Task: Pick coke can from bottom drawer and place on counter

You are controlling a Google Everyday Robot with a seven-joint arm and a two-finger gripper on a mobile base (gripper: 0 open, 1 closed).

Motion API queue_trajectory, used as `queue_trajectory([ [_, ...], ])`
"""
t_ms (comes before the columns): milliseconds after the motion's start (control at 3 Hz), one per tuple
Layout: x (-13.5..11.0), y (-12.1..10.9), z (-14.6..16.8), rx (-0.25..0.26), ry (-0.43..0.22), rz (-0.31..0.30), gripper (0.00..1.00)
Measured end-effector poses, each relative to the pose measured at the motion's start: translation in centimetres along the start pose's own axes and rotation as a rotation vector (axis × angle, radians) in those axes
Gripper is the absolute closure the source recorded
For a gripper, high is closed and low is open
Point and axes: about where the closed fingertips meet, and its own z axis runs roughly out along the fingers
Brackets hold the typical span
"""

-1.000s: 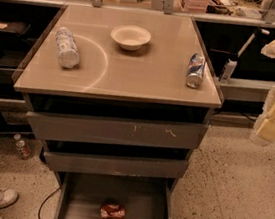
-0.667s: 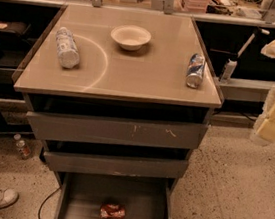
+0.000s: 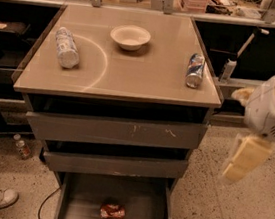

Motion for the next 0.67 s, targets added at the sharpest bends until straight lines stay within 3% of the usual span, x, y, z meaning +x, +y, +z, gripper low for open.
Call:
queue_trajectory([
  [333, 1.47, 3.41, 7.86, -0.083, -0.017, 0.013, 0.00],
  [667, 1.46, 3.41, 7.86, -0.083, -0.017, 0.013, 0.00],
])
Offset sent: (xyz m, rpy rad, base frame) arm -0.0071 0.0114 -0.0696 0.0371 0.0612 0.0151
